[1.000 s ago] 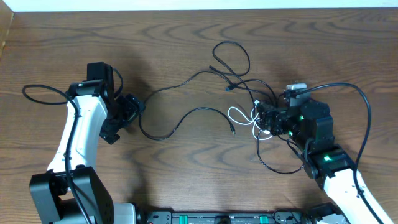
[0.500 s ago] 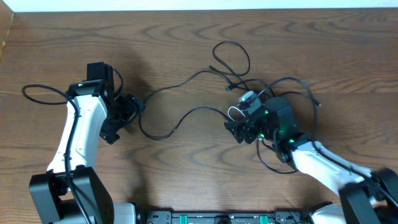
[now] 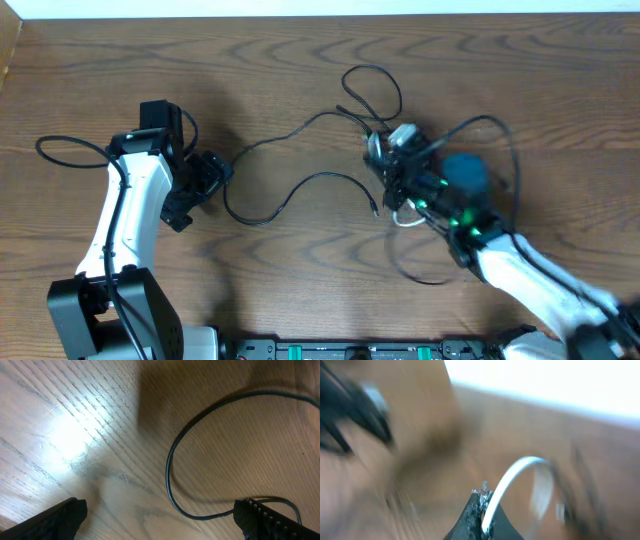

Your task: Untangle cables

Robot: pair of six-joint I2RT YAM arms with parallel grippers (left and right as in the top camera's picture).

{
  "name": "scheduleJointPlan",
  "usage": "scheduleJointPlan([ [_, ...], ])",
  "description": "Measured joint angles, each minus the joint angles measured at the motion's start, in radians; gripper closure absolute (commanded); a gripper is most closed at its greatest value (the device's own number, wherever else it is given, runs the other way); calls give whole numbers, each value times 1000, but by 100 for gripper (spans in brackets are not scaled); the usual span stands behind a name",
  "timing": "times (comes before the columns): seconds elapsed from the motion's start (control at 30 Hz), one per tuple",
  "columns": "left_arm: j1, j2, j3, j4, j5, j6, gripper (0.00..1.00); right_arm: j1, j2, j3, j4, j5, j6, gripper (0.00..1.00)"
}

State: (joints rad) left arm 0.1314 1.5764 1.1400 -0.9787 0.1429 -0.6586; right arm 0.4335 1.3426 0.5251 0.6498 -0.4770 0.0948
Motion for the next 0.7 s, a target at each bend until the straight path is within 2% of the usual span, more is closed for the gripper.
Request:
scheduleJointPlan([
  [0.13, 0, 0, 0, 0, 0, 0, 2, 0, -192, 6, 152, 10, 22, 99],
  [0.23, 0, 0, 0, 0, 0, 0, 2, 0, -285, 6, 167, 101, 30, 99],
  [0.5, 0, 0, 0, 0, 0, 0, 2, 0, -310, 4, 208, 366, 32, 99],
  [0.7, 0, 0, 0, 0, 0, 0, 2, 0, -311, 2, 436, 449, 37, 99],
])
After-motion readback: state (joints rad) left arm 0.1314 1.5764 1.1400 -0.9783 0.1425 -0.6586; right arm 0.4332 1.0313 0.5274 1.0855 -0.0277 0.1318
